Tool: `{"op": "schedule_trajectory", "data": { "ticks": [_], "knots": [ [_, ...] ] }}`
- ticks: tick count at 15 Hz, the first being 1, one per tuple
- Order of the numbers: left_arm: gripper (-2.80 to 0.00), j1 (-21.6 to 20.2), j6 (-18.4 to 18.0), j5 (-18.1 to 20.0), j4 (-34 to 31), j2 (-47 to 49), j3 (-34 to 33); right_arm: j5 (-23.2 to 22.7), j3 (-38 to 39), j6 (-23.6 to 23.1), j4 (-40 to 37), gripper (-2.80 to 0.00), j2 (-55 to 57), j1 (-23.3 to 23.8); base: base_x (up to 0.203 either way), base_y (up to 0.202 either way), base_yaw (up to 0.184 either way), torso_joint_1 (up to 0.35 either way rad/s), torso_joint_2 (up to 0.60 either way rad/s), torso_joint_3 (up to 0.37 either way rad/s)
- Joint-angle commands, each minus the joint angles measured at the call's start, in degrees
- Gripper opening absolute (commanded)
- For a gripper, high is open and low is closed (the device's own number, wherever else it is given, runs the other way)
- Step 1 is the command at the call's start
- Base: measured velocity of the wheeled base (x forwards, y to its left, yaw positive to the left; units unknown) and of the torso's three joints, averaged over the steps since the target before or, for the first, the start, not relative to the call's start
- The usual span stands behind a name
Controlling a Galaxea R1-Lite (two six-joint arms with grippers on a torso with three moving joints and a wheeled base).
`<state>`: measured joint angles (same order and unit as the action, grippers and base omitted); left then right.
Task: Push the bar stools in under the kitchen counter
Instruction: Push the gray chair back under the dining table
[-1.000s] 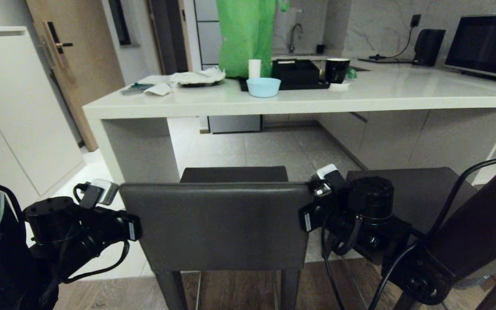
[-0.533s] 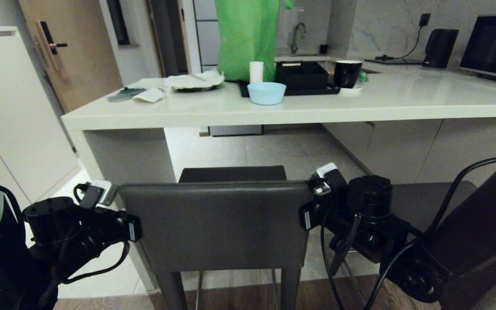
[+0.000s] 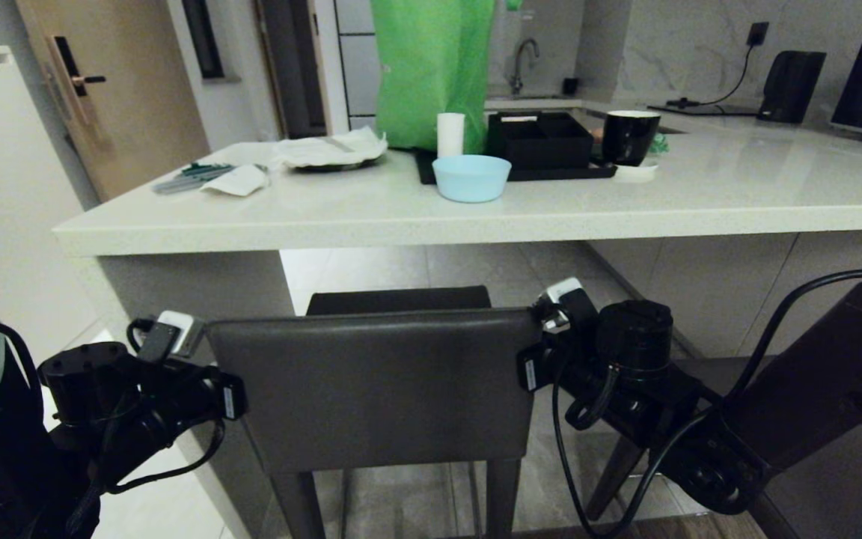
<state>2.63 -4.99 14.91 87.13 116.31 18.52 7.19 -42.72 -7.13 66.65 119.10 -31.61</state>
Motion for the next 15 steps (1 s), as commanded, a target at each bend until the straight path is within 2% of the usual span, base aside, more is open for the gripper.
{"op": "schedule_trajectory", "data": {
  "ticks": [1,6,12,15],
  "knots": [
    [-2.80,0.00,-0.03,0.12,0.54,-0.03,0.03,0.11,0.07,-0.08,0.24,-2.80,0.17,-0.03,0.185,0.000,0.002,0.002,0.01,0.002],
    [-2.80,0.16,-0.20,0.56,0.54,-0.82,-0.15,0.19,0.52,-0.08,0.41,-2.80,0.08,-0.12,0.175,0.000,0.004,0.002,0.00,0.002],
    [-2.80,0.03,-0.28,0.30,0.54,-1.31,-1.00,0.20,0.62,-0.08,0.46,-2.80,-0.11,-0.12,0.009,0.000,0.000,0.001,0.00,0.000],
    [-2.80,-1.25,0.26,0.50,0.54,-4.47,-4.20,0.28,1.84,0.08,0.50,-2.80,-2.18,-0.12,0.000,0.000,0.000,0.000,0.00,0.000]
  ]
}}
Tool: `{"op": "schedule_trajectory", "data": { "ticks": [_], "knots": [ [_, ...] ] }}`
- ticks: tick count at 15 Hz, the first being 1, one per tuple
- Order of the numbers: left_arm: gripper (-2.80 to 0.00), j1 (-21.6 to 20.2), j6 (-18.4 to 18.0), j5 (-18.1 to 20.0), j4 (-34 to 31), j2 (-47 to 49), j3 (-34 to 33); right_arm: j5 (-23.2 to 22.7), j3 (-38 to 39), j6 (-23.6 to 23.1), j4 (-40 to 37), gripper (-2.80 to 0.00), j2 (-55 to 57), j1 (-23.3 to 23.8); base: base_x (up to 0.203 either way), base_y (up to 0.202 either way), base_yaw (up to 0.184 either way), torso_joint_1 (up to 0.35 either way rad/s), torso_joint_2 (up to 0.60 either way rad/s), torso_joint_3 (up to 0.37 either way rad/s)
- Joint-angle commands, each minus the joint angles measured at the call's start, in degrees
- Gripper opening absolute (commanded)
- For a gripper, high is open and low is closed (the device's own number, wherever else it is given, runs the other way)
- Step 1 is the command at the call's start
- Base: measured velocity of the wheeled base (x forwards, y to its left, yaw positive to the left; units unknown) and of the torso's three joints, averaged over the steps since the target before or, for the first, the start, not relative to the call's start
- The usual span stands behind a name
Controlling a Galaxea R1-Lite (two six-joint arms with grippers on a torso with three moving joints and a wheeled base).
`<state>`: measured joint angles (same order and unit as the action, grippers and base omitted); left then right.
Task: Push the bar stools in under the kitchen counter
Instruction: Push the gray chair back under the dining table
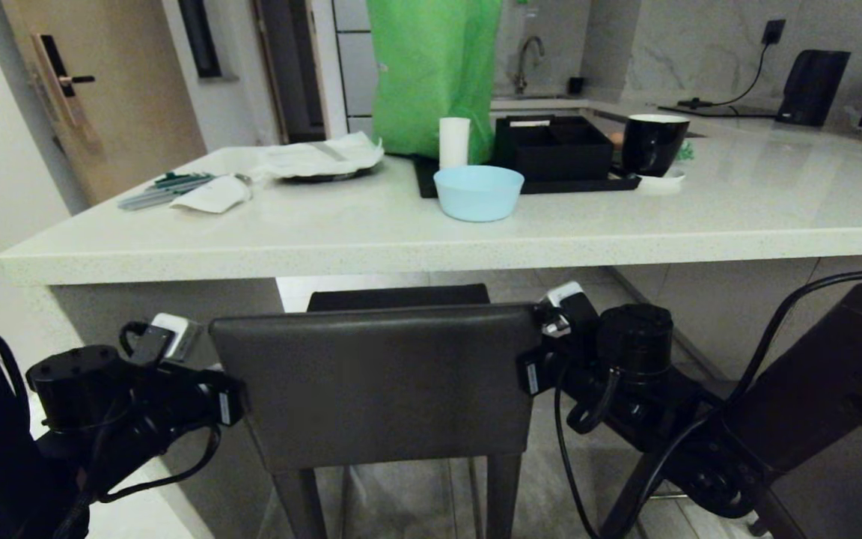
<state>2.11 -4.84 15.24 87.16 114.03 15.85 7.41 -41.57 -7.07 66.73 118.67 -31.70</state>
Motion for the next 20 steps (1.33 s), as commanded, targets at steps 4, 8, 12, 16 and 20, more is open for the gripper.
{"op": "schedule_trajectory", "data": {
  "ticks": [4,8,12,16,20],
  "knots": [
    [-2.80,-3.48,3.14,1.83,0.51,-12.66,-6.33,0.37,8.31,0.22,0.33,-2.80,-11.77,-0.03,0.000,0.000,0.000,0.000,0.00,0.000],
    [-2.80,-4.03,5.60,2.67,0.05,-23.30,-13.33,2.23,14.59,0.38,-0.63,-2.80,-21.68,0.05,0.000,0.000,0.000,0.000,0.00,0.000],
    [-2.80,-4.54,5.79,2.00,-0.07,-27.31,-14.70,5.84,15.71,0.27,-2.09,-2.80,-24.67,0.09,0.000,0.000,0.000,0.000,0.00,0.000],
    [-2.80,-9.56,5.56,1.91,-5.08,-42.32,-15.45,10.61,21.00,0.30,-6.21,-2.80,-38.94,5.88,0.000,0.000,0.000,0.000,0.00,0.000],
    [-2.80,-12.31,6.20,2.06,-32.05,-66.03,-9.11,11.67,20.47,0.32,-25.89,-2.80,-62.82,15.08,0.000,0.000,0.000,0.000,0.00,0.000]
  ]
}}
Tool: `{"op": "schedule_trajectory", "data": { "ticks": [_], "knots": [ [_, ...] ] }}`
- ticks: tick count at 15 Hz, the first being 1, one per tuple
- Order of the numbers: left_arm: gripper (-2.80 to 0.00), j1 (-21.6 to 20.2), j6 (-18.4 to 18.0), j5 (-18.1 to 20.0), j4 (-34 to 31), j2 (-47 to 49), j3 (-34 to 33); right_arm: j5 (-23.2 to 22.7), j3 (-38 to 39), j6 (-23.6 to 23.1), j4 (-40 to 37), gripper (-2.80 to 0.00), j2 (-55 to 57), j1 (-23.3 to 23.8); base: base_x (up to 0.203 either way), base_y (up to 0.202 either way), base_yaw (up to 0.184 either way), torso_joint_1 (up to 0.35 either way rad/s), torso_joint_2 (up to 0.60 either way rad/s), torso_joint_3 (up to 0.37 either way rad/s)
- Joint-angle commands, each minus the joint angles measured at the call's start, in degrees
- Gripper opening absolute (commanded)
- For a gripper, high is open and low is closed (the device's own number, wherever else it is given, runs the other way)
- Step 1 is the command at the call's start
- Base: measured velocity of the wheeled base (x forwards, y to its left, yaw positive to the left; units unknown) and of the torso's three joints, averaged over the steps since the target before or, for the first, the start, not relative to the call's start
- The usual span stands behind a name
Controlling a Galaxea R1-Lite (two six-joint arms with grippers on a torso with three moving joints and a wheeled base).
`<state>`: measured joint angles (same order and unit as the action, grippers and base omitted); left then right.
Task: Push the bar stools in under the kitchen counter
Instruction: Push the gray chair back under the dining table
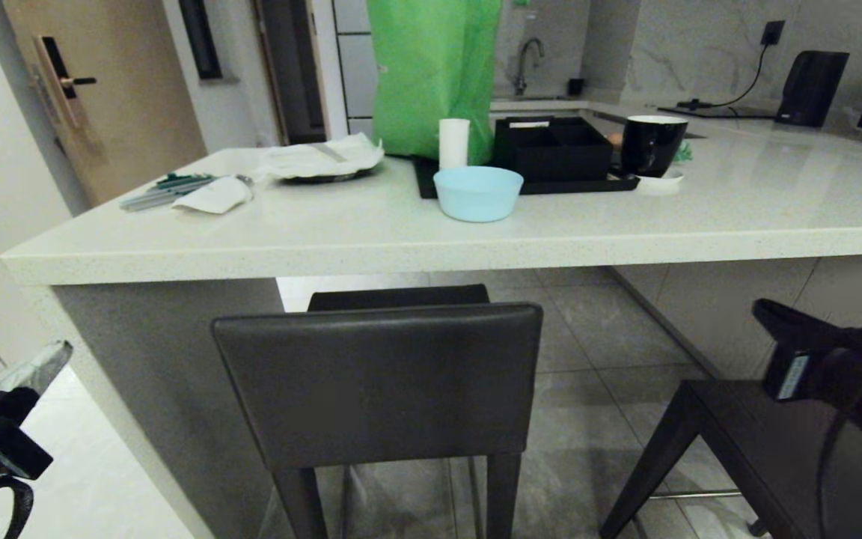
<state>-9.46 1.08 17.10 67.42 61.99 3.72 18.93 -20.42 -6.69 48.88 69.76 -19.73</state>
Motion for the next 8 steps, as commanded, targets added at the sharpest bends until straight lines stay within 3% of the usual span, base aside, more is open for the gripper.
{"op": "schedule_trajectory", "data": {
  "ticks": [1,3,4,8],
  "knots": [
    [-2.80,-0.87,1.04,0.40,-23.33,-20.43,6.58,0.21,-1.74,-0.04,-15.10,-2.80,-20.14,5.19,0.000,0.000,0.000,0.000,0.00,0.000],
    [-2.80,-0.57,2.86,1.00,-46.44,-31.19,15.67,0.22,-3.70,-0.10,-28.09,-2.80,-31.02,9.73,0.000,0.000,0.000,0.000,0.00,0.000],
    [-2.80,-0.11,3.58,1.29,-52.48,-35.26,18.78,0.18,-4.42,-0.19,-33.45,-2.80,-35.95,12.12,0.000,0.000,0.000,0.000,0.00,0.000],
    [-2.80,1.01,4.29,1.71,-62.40,-45.78,21.34,-1.05,-7.03,-0.57,-52.55,-2.80,-51.88,19.93,0.000,0.000,0.000,0.000,0.00,0.000]
  ]
}}
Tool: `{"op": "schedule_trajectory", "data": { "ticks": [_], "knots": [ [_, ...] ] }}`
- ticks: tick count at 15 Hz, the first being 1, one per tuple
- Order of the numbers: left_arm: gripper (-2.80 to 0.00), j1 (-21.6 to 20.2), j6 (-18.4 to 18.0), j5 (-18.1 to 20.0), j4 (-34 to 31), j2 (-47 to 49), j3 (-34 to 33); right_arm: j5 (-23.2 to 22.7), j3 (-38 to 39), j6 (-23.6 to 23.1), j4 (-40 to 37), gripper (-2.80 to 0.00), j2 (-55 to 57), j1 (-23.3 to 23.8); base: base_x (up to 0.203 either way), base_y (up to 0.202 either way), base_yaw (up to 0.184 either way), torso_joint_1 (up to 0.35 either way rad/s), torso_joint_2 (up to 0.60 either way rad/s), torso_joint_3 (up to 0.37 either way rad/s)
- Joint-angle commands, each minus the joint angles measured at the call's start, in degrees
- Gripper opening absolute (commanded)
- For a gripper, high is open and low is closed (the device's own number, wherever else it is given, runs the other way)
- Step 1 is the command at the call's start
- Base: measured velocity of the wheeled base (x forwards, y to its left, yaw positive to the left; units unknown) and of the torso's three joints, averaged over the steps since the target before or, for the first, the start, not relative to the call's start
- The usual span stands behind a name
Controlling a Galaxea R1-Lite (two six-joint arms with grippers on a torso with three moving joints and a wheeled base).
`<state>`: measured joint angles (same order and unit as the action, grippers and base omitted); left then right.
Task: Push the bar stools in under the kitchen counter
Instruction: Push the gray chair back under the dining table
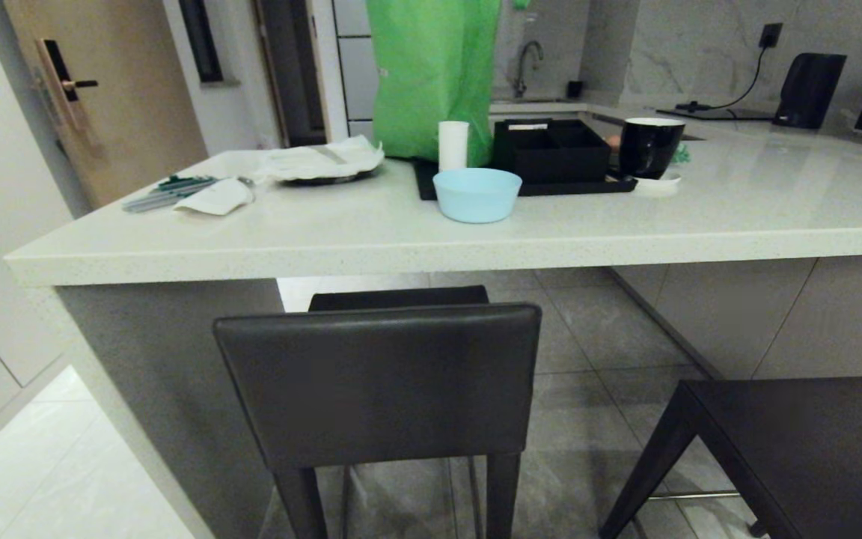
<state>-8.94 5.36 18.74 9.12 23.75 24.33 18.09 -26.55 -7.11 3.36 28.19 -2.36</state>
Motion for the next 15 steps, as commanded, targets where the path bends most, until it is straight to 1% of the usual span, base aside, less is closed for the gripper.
{"op": "schedule_trajectory", "data": {
  "ticks": [1,2,3,4,5,6,7,8,11,12,13,14,15],
  "knots": [
    [-2.80,0.88,-0.23,-0.03,-6.57,-8.24,1.12,-0.73,-1.06,-0.23,-10.05,-2.80,-12.68,3.88,0.000,0.000,0.000,0.000,0.00,0.000],
    [-2.80,1.21,-0.34,0.19,-6.85,-8.28,2.14,-1.24,-1.28,-0.20,-11.38,-2.80,-13.86,4.33,0.000,0.000,0.000,0.000,0.00,0.000],
    [-2.80,2.56,-0.40,0.45,-7.54,-8.20,3.56,-2.24,-1.26,-0.35,-11.58,-2.80,-14.76,4.14,0.000,0.000,0.000,0.000,0.00,0.000],
    [-2.80,6.20,-0.75,0.49,-8.98,-8.01,5.05,-3.76,-1.13,-0.44,-11.62,-2.80,-15.17,3.86,0.000,0.000,0.000,0.000,0.00,0.000],
    [-2.80,9.81,-2.11,0.30,-10.73,-8.03,6.23,-3.77,-0.90,-0.40,-11.63,-2.80,-15.19,3.78,0.000,0.000,0.000,0.000,0.00,0.000],
    [-2.80,11.40,-3.94,0.19,-11.76,-8.40,6.27,-3.87,-0.03,-0.42,-11.63,-2.80,-15.71,3.67,0.000,0.000,0.000,0.000,0.00,0.000],
    [-2.80,10.83,-5.67,0.21,-12.55,-10.26,5.11,-4.43,1.55,-0.56,-11.63,-2.80,-17.25,3.24,0.000,0.000,0.000,0.000,0.00,0.000],
    [-2.80,9.97,-6.50,0.15,-13.23,-12.94,2.96,-6.11,3.35,-1.00,-11.63,-2.80,-19.18,2.90,0.000,0.000,0.000,0.000,0.00,0.000],
    [-2.80,8.83,-7.51,-0.05,-18.08,-21.65,-2.94,-14.28,9.55,-2.40,-11.70,-2.80,-27.19,2.52,0.000,0.000,0.000,0.000,0.00,0.000],
    [-2.80,8.71,-7.81,-0.55,-19.81,-23.50,-6.05,-15.59,12.28,-2.82,-11.61,-2.80,-27.91,2.48,0.000,0.000,0.000,0.000,0.00,0.000],
    [-2.80,8.64,-8.13,-3.26,-20.69,-23.75,-8.76,-16.25,14.11,-2.77,-11.55,-2.80,-28.11,2.46,0.000,0.000,0.000,0.000,0.00,0.000],
    [-2.80,8.61,-8.94,-6.76,-21.07,-23.75,-11.17,-16.58,16.11,-2.85,-11.11,-2.80,-28.16,2.45,0.000,0.000,0.000,0.000,0.00,0.000],
    [-2.80,8.59,-10.36,-8.94,-20.76,-23.75,-13.79,-16.67,18.57,-2.89,-9.23,-2.80,-28.18,2.45,0.000,0.000,0.000,0.000,0.00,0.000]
  ]
}}
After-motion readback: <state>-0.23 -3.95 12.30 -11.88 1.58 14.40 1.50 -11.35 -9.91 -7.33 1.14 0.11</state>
